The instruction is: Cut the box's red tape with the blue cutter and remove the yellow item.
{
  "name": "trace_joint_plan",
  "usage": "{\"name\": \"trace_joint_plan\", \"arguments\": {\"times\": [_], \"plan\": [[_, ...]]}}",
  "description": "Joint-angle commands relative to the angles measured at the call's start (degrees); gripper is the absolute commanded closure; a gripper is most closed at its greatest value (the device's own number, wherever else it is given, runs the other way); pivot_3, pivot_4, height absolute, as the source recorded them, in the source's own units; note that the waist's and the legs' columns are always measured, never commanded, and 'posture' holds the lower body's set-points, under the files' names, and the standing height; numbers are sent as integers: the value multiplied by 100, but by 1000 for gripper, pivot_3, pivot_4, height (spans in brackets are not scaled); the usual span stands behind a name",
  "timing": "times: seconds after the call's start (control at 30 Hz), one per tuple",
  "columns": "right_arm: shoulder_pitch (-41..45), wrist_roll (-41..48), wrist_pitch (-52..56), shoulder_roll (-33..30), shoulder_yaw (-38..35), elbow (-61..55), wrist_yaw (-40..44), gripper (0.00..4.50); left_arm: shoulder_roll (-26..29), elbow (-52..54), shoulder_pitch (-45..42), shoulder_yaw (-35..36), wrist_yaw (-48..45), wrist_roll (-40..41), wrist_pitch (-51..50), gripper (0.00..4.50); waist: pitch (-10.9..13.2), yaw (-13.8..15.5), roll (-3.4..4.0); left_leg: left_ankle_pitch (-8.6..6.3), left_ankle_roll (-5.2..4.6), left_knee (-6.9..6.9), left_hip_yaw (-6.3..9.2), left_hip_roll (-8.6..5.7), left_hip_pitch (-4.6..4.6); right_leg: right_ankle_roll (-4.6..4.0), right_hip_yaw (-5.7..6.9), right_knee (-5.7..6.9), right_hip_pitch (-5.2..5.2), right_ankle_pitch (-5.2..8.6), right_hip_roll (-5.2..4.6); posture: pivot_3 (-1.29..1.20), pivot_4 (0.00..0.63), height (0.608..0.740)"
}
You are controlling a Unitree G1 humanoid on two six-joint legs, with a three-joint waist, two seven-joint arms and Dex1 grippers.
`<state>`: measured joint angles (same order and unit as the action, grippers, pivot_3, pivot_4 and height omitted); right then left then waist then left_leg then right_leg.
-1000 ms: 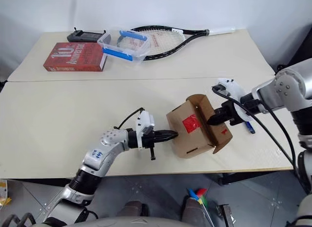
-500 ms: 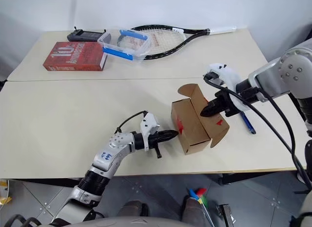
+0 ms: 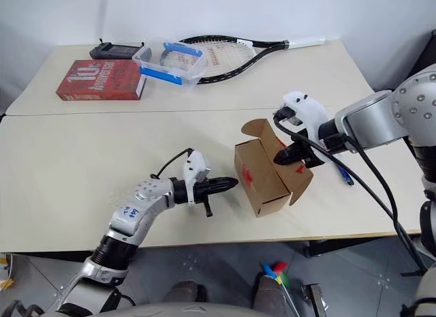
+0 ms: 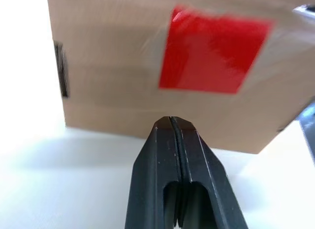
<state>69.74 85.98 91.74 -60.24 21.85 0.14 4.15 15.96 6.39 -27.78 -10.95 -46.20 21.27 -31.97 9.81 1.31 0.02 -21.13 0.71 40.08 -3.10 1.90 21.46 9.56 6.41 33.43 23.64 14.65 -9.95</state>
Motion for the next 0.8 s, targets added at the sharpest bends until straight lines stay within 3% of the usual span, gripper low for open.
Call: {"name": "trace_joint_plan", "arguments": {"times": [0.03,0.2,0.3,0.6,0.8], "plan": [[-91,220,76,101,53,-94,-271,4458,-66,646,-418,268,-168,759,-529,4500,0,-2,0,0,0,1,0,0,0,0,0,0,-1,0,0,0,150,740],[-108,385,76,163,-10,-70,-535,4458,-218,393,-880,146,-46,677,-495,4500,0,-18,0,0,0,-1,-3,0,-7,-1,-1,0,-4,-1,1,0,150,740],[-143,370,76,172,-36,-94,-639,4458,-426,-132,-1127,-294,98,146,-157,4500,-1,-10,-2,0,0,0,-4,0,-7,-1,-1,0,-5,-1,1,0,150,740],[-193,334,76,-48,-27,-108,-598,4458,-719,-763,-1114,-818,431,-666,422,4500,-2,9,-5,0,0,1,-9,0,-10,-2,-2,-1,-7,-1,1,0,150,740],[-194,-17,76,-382,73,28,-249,4458,-515,-588,-960,-839,346,-710,210,4500,-3,21,-5,0,-1,3,-8,0,-11,-3,-3,-2,-10,-2,1,0,150,740]]}}
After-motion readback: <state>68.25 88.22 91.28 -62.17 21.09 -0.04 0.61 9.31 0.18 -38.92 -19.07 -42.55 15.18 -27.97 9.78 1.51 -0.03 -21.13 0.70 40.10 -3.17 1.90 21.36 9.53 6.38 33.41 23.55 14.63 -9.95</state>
